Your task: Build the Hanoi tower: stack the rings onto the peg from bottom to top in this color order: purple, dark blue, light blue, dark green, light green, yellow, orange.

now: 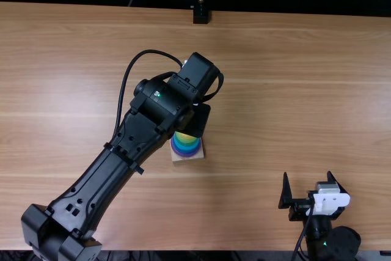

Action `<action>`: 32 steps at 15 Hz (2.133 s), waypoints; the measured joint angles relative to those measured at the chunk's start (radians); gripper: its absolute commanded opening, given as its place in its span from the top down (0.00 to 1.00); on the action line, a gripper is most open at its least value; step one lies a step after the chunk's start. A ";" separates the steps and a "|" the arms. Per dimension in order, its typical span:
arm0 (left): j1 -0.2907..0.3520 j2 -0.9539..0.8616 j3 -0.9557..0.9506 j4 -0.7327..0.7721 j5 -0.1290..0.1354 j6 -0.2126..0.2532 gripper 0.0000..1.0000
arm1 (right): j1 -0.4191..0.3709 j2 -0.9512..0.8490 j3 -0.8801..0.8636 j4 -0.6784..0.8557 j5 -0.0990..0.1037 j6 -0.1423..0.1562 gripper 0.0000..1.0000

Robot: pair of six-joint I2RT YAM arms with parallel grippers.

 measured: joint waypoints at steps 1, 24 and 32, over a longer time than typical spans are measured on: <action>0.000 0.000 0.000 0.000 0.000 0.000 1.00 | 0.000 0.000 0.000 0.000 0.000 0.000 0.00; -0.003 0.040 -0.103 0.011 0.195 -0.002 0.00 | 0.000 0.000 0.000 0.000 0.001 0.000 0.00; 0.206 -0.288 -0.103 0.017 0.169 0.001 0.00 | 0.000 0.000 0.000 0.000 0.000 0.000 0.00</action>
